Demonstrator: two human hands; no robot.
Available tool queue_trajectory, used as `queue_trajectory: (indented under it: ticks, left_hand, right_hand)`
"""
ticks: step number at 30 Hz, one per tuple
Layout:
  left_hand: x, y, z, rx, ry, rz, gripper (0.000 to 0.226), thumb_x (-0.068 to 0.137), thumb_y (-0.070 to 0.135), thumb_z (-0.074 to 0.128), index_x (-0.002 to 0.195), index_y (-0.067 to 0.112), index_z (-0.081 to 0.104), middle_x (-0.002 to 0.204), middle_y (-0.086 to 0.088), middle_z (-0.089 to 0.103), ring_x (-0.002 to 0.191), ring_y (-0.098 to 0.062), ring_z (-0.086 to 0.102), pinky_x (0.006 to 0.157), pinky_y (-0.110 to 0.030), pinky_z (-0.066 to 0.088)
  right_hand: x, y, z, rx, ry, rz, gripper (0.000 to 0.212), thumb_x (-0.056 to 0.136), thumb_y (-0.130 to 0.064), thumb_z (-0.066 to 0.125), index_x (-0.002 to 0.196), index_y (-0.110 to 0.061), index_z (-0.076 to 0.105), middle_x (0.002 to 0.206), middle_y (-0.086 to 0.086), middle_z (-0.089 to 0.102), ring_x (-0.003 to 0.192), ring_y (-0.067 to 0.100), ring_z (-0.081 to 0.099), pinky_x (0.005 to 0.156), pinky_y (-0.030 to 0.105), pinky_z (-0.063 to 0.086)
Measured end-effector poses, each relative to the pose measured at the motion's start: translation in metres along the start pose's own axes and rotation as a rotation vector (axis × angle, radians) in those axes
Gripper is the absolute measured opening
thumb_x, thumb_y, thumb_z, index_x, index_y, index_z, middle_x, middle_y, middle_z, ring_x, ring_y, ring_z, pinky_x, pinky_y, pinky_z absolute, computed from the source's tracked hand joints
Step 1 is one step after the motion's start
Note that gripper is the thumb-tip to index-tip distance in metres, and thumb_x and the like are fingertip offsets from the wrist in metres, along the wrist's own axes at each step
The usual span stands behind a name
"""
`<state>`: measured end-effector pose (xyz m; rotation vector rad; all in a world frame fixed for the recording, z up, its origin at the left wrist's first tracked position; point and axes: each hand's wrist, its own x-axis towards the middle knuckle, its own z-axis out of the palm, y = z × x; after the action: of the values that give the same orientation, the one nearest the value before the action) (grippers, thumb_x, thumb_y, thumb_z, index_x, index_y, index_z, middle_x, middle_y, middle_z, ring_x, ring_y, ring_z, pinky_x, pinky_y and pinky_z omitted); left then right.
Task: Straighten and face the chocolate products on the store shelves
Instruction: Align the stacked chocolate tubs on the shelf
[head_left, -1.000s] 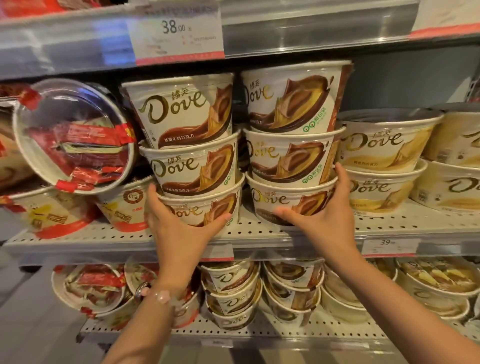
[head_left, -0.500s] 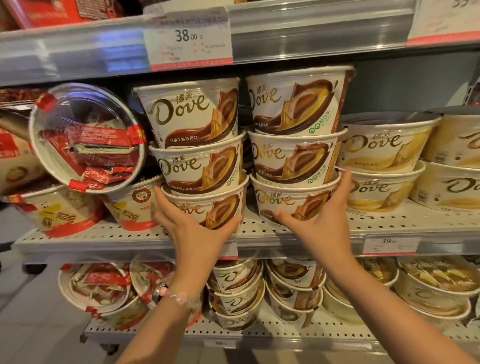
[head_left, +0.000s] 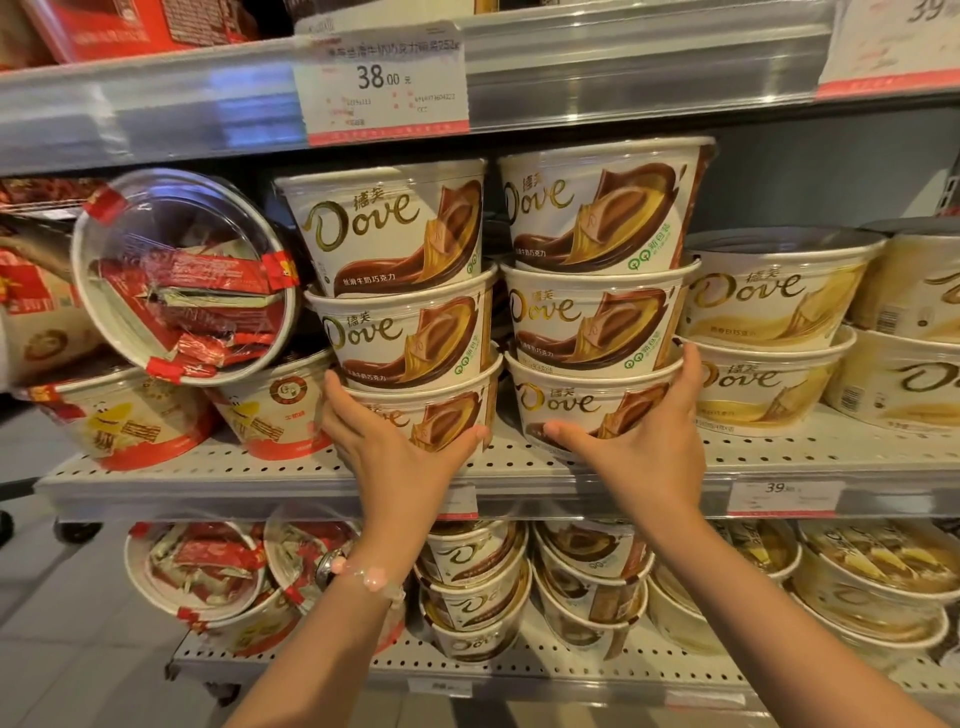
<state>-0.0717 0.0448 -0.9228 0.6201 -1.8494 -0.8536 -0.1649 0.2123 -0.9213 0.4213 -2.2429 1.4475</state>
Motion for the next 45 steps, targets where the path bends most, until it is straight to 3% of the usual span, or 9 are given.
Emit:
queue_trajectory:
  ticks: [5,17,21,26,29,32,35,45]
  left_hand:
    - [0.004,-0.004,-0.002,-0.020,-0.035,0.013,0.143,0.044,0.041,0.090,0.146,0.017,-0.008,0.148,-0.015,0.007,0.138,-0.024,0.007,0.112,-0.045,0.016]
    - [0.004,-0.007,0.000,-0.024,-0.034,0.036,0.142,0.047,0.038,0.090,0.146,0.015,-0.010,0.151,-0.014,0.003,0.140,-0.024,0.003,0.112,-0.041,0.011]
    - [0.003,-0.010,-0.001,-0.048,-0.018,0.053,0.142,0.047,0.042,0.088,0.147,0.019,-0.010,0.153,-0.009,0.001,0.141,-0.017,0.002,0.106,-0.030,0.009]
    - [0.001,-0.009,-0.001,-0.027,-0.017,0.054,0.144,0.048,0.045,0.087,0.147,0.017,-0.013,0.156,-0.005,-0.005,0.141,-0.012,-0.003,0.107,-0.028,0.003]
    - [-0.007,-0.008,-0.002,-0.016,-0.011,0.064,0.141,0.051,0.051,0.084,0.146,0.023,-0.018,0.157,0.000,-0.009,0.134,0.001,-0.009,0.109,-0.028,-0.001]
    - [-0.016,-0.006,0.002,0.031,-0.016,0.087,0.142,0.051,0.060,0.079,0.143,0.026,-0.024,0.157,-0.004,-0.013,0.141,-0.011,-0.010,0.114,-0.035,-0.001]
    - [-0.017,-0.004,0.007,0.094,-0.008,0.088,0.146,0.051,0.060,0.079,0.142,0.017,-0.027,0.156,-0.014,-0.011,0.144,-0.024,-0.004,0.112,-0.034,-0.002]
    - [-0.012,-0.011,0.009,0.105,0.000,0.104,0.144,0.054,0.058,0.080,0.144,0.011,-0.022,0.156,-0.016,-0.008,0.144,-0.024,-0.002,0.113,-0.030,0.001]
  right_hand:
    - [0.004,0.003,-0.004,0.055,-0.047,-0.020,0.133,0.041,-0.060,0.083,0.142,-0.035,0.001,0.149,0.002,0.033,0.131,0.025,0.040,0.102,0.041,0.039]
    - [0.007,0.008,-0.010,0.085,-0.094,-0.042,0.131,0.040,-0.060,0.082,0.140,-0.039,0.001,0.147,-0.001,0.035,0.131,0.022,0.040,0.100,0.034,0.036]
    - [0.008,0.008,-0.010,0.072,-0.116,-0.056,0.133,0.041,-0.061,0.082,0.142,-0.037,-0.002,0.150,0.000,0.030,0.133,0.022,0.037,0.100,0.033,0.035]
    - [0.009,0.007,-0.012,0.069,-0.147,-0.066,0.136,0.042,-0.059,0.083,0.142,-0.038,-0.006,0.153,0.000,0.026,0.135,0.021,0.035,0.102,0.033,0.035]
    - [0.006,0.006,-0.012,0.093,-0.144,-0.069,0.139,0.044,-0.058,0.083,0.144,-0.036,-0.012,0.155,0.000,0.020,0.138,0.019,0.029,0.103,0.028,0.029]
    - [-0.003,0.006,-0.009,0.068,-0.103,-0.090,0.141,0.049,-0.056,0.083,0.145,-0.029,-0.017,0.156,0.001,0.015,0.140,0.019,0.025,0.105,0.026,0.026]
    - [-0.007,0.006,-0.007,-0.010,-0.086,-0.116,0.144,0.049,-0.056,0.083,0.145,-0.024,-0.018,0.156,0.003,0.017,0.139,0.021,0.028,0.104,0.028,0.031]
    - [-0.006,0.007,-0.009,-0.081,-0.067,-0.125,0.141,0.049,-0.060,0.082,0.146,-0.025,-0.015,0.153,0.004,0.024,0.133,0.026,0.037,0.100,0.036,0.039]
